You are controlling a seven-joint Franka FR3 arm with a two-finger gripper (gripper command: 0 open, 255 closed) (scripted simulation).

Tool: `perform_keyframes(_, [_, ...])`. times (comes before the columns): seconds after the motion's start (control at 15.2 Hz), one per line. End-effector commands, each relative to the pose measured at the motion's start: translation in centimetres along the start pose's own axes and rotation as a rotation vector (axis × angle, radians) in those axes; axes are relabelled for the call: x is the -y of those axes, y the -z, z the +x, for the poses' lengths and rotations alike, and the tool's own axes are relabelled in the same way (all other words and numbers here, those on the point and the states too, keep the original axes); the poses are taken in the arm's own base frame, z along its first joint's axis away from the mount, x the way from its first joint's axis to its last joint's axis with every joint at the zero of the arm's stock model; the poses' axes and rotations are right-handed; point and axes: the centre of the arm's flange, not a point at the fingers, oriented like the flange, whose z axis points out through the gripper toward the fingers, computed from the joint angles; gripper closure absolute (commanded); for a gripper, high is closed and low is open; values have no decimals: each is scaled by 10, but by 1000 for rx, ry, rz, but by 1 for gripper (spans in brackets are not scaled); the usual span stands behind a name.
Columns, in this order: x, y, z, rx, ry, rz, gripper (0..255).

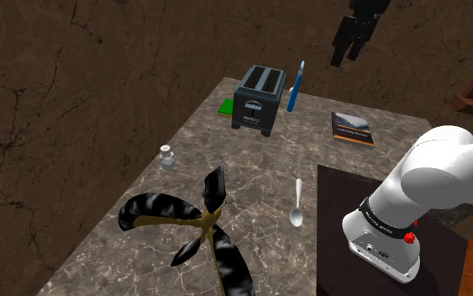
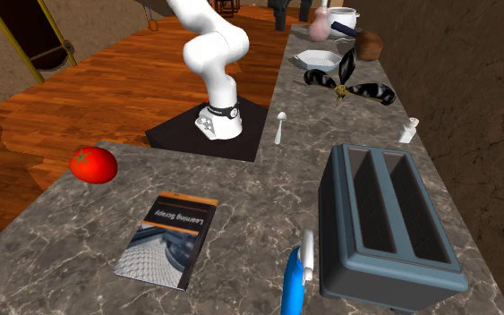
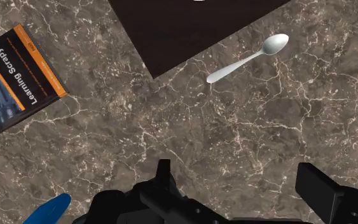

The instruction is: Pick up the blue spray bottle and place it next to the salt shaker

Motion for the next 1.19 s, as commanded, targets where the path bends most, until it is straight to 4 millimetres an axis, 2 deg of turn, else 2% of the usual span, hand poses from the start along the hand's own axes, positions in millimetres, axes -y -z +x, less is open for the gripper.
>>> perform_keyframes(0.0, [0, 0, 0, 0, 0, 0, 0])
perform_keyframes(0.53, [-47, -33, 89, 11, -189, -15, 0])
perform_keyframes(1.12, [-120, -71, 176, 24, -401, -32, 0])
